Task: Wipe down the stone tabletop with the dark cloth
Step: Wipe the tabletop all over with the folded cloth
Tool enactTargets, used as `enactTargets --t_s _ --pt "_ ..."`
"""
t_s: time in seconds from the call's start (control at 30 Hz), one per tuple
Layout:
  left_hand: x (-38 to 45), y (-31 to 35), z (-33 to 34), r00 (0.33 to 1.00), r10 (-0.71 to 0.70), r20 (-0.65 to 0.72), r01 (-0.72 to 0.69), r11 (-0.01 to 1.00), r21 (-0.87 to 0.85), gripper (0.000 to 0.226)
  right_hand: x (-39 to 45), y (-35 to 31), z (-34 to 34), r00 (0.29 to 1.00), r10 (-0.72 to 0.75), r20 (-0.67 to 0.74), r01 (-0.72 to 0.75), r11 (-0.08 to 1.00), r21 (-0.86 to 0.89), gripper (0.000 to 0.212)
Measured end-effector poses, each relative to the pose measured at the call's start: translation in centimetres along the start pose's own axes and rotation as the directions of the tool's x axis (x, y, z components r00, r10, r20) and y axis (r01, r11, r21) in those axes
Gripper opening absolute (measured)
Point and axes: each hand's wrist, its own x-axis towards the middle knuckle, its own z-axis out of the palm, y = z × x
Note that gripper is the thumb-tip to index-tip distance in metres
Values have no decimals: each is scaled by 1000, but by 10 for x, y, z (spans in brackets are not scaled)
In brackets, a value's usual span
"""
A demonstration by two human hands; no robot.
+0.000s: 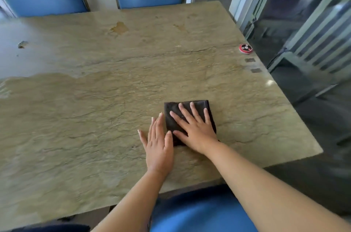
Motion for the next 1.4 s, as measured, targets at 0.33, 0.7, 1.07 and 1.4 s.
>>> enactTargets --t_s 0.33,0.7,1.07,1.4 --pt "34 23 24 808 429 404 -579 708 405 59 -23 29 -22 762 647 -28 -416 522 745 47" --pt "38 -33 -35 921 202 332 -376 682 627 62 -27 17 -9 789 611 67 -569 685 455 57" --pt "-4 -146 -173 867 195 458 -482 561 674 60 3 -98 0 921 384 72 -390 898 202 65" --pt "21 -176 -210 889 136 437 -417 635 650 60 15 -255 37 852 500 -154 -380 794 474 58"
